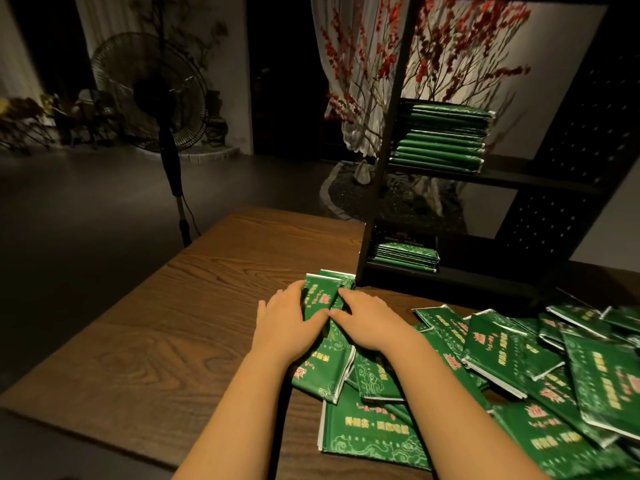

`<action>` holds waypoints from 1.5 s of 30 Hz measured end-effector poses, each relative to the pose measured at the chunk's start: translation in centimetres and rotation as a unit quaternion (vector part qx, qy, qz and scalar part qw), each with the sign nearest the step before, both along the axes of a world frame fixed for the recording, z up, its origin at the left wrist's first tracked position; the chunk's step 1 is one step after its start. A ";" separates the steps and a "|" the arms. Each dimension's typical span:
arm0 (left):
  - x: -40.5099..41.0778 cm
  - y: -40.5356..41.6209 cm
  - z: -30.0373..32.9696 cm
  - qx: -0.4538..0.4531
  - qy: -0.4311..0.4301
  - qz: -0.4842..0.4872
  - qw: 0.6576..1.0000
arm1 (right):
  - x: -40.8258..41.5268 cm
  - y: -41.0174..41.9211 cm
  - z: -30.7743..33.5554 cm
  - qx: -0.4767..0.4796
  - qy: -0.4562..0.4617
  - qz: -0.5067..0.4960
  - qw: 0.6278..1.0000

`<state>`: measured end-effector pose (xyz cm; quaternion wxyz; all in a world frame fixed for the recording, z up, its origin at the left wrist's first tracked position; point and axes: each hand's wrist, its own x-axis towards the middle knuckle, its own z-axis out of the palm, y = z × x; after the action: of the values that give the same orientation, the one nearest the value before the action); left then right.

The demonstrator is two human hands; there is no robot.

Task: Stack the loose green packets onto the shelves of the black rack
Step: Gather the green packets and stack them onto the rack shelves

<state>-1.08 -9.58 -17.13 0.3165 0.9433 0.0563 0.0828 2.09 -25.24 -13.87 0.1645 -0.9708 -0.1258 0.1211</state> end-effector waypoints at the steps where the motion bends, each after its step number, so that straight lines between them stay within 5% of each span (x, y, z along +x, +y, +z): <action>1: -0.1 0.0 0.1 -0.008 -0.006 -0.018 1.000 | -0.1 0.1 -0.2 0.003 0.013 -0.002 1.000; 10: -0.2 -0.7 0.6 -0.068 -0.044 -0.039 0.996 | -1.2 -1.1 -0.6 0.227 0.033 -0.030 0.973; 16: 0.1 -1.1 0.5 -0.108 -0.003 0.013 0.994 | -1.9 -1.7 -0.8 0.218 0.019 -0.013 0.976; 24: -0.5 -0.6 1.0 -0.236 -0.068 -0.004 0.969 | -2.3 -1.4 -1.0 0.198 -0.067 -0.032 0.977; 31: -0.1 0.0 1.4 -0.441 -0.127 0.065 0.886 | -2.2 -2.1 -0.7 0.187 -0.055 -0.006 0.981; 38: 0.1 0.6 2.0 -0.723 -0.143 0.075 0.672 | -2.4 -2.0 -0.6 0.190 -0.069 0.009 0.979; 45: -0.8 -2.1 2.0 -0.689 -0.041 -0.068 0.720 | -2.7 -1.6 0.1 0.487 -0.039 -0.044 0.871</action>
<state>-1.90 -11.72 -15.13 0.8861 0.4614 0.0204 0.0378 -0.65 -26.86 -13.74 0.6169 -0.7759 -0.1322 -0.0009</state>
